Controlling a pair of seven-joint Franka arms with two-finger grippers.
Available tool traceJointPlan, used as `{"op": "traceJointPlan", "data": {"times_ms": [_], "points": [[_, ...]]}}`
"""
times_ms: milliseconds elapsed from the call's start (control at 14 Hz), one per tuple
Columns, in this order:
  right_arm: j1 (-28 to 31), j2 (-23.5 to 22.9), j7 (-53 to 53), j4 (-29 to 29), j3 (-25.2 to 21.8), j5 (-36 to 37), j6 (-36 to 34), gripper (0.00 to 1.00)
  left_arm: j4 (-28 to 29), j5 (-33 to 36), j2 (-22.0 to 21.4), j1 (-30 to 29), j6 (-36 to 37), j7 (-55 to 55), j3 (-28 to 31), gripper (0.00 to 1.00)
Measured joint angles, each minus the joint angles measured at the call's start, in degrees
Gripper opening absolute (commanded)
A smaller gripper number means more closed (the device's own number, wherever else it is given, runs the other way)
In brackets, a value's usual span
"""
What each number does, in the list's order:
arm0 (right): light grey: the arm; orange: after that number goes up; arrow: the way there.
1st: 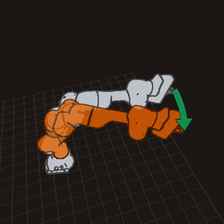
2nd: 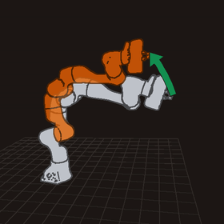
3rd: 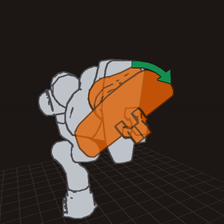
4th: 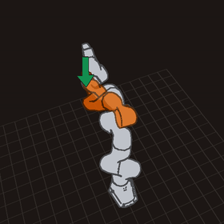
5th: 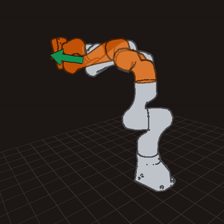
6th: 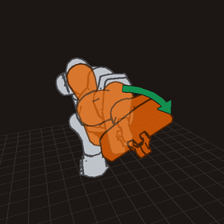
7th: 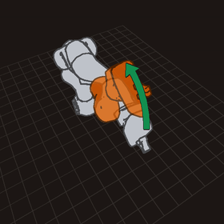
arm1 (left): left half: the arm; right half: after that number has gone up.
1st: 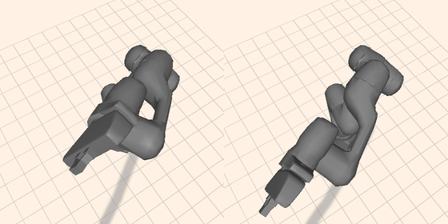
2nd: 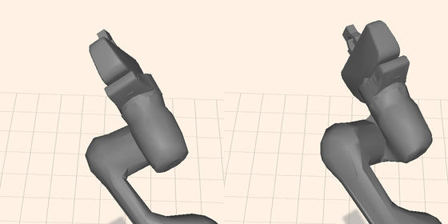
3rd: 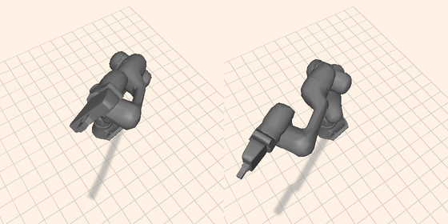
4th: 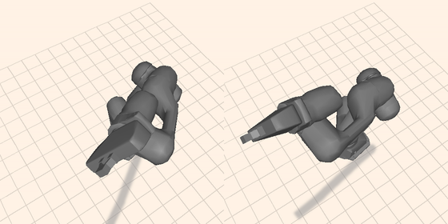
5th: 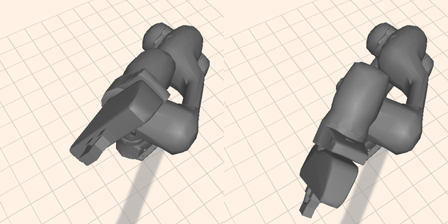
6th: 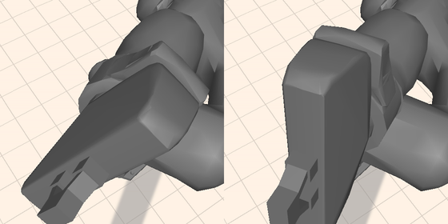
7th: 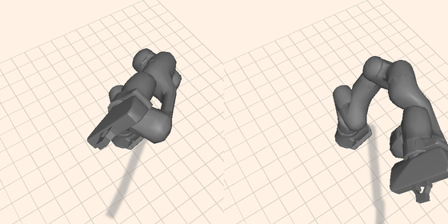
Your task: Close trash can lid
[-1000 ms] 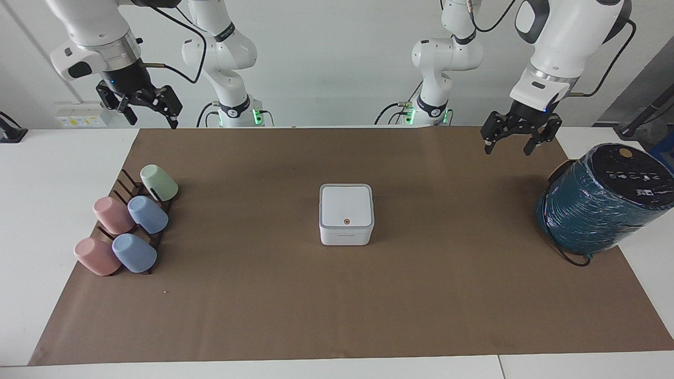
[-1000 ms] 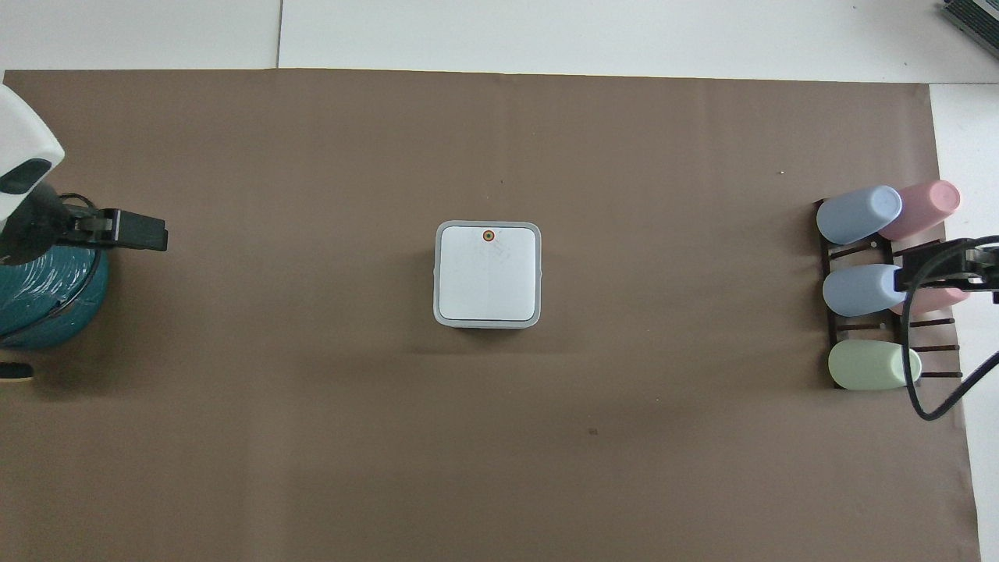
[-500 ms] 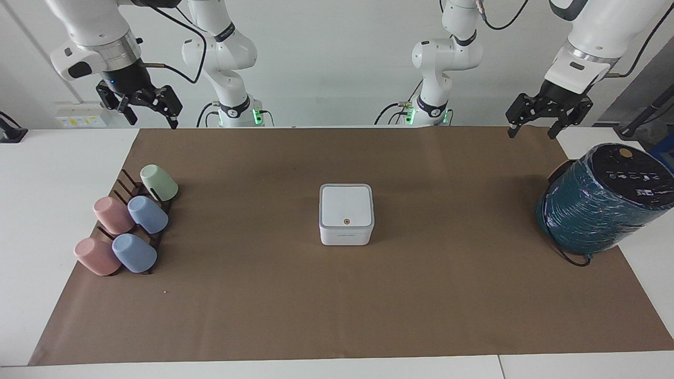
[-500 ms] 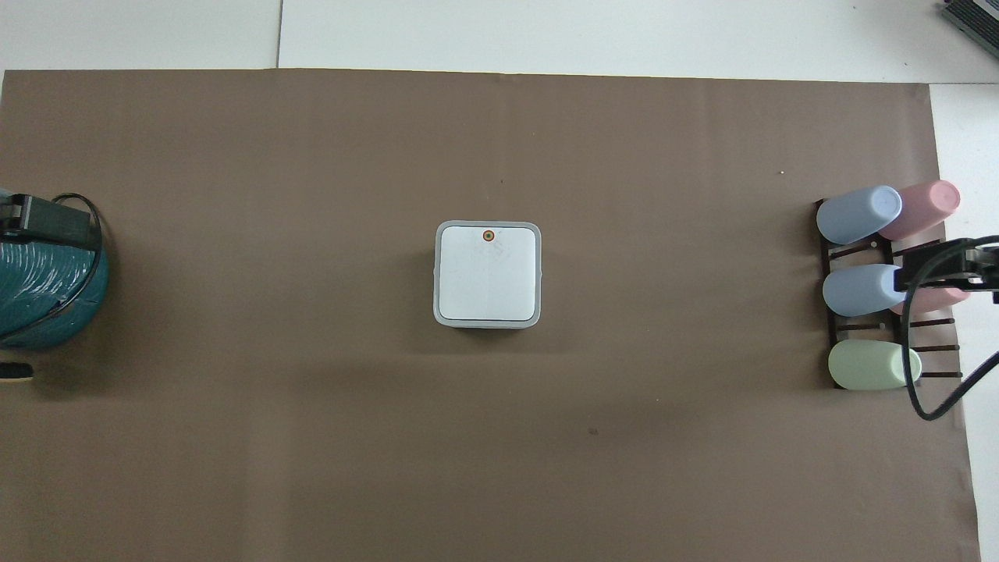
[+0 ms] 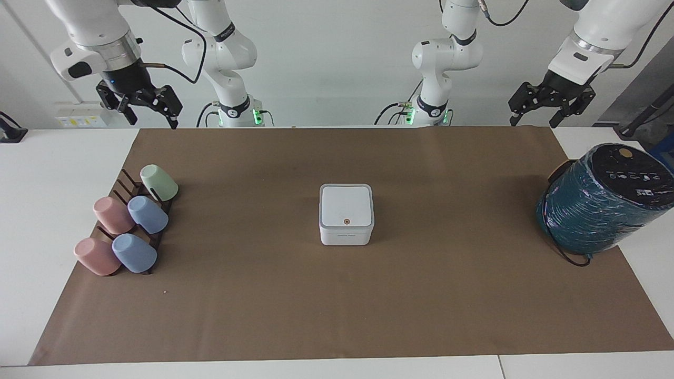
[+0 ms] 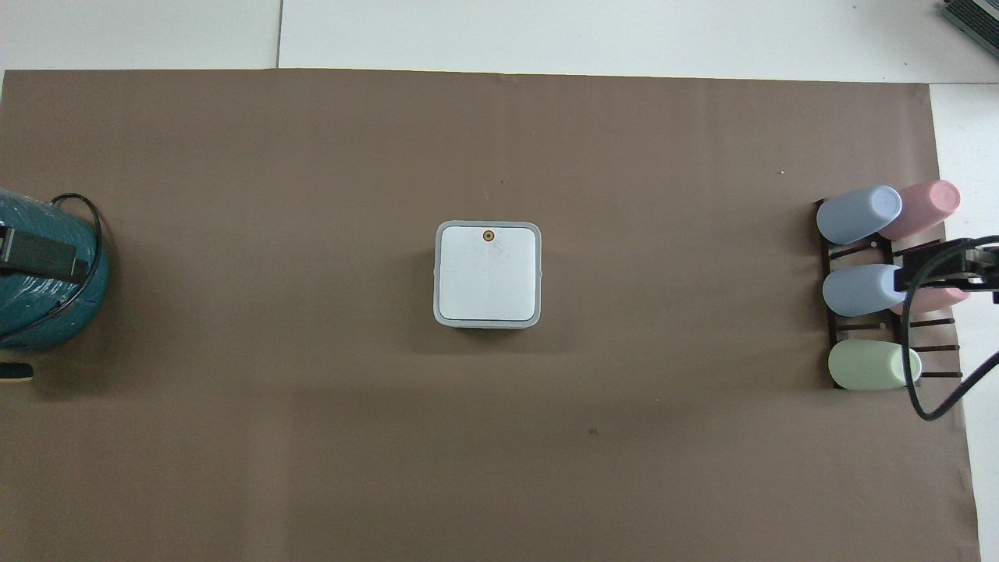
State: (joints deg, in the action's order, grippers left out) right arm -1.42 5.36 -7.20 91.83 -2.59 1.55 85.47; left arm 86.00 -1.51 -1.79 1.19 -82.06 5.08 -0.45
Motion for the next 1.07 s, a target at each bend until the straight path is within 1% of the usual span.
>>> {"op": "traceJointPlan", "data": {"times_ms": [1071], "points": [[0.00, 0.00, 0.00, 0.00, 0.00, 0.00, 0.00, 1.00, 0.44, 0.78, -0.26, -0.05, -0.52, -0.02, 0.26, 1.00]]}}
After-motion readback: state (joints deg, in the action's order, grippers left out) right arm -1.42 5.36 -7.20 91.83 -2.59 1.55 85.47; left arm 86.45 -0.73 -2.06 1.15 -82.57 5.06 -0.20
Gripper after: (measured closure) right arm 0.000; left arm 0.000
